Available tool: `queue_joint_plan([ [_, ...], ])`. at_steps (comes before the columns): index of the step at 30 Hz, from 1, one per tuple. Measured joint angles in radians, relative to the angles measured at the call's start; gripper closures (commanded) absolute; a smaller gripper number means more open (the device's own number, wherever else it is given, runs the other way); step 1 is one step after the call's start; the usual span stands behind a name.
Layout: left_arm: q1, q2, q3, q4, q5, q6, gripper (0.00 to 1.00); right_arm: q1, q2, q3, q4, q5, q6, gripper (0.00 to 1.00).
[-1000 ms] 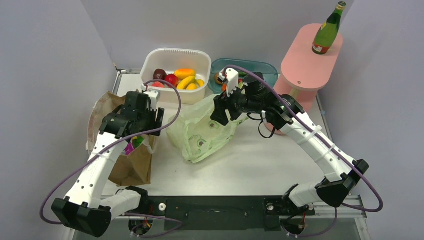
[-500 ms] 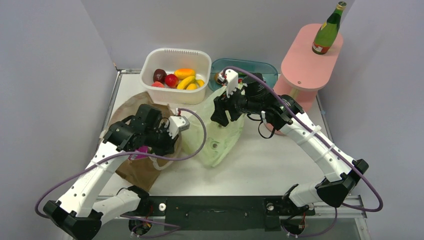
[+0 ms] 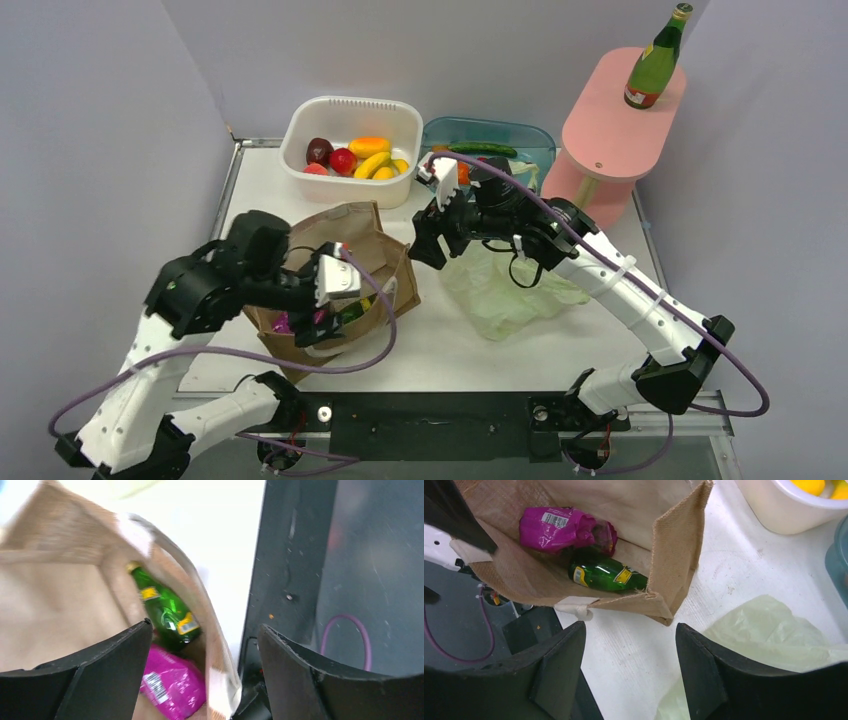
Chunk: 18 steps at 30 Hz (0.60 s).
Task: Untie the knot of the grocery bags and take out the mixed food
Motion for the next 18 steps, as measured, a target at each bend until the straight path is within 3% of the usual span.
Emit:
queue_joint_plan([
  [5, 0.127, -0.127, 0.098, 0.042, -0.047, -0.035, 0.20, 0.056, 0.002, -0.002, 0.000, 0.034, -0.040, 0.38],
  [12, 0.271, -0.230, -0.007, 0.154, -0.311, -0.182, 0.17, 0.100, 0.149, 0.131, 0.009, 0.098, -0.073, 0.41],
  [16, 0.410, -0.167, -0.050, 0.174, -0.361, -0.224, 0.16, 0.103, 0.253, 0.171, 0.028, 0.110, -0.078, 0.54],
  [18, 0.481, -0.134, -0.056, 0.185, -0.360, -0.232, 0.16, 0.104, 0.284, 0.164, 0.028, 0.109, -0.079, 0.73],
])
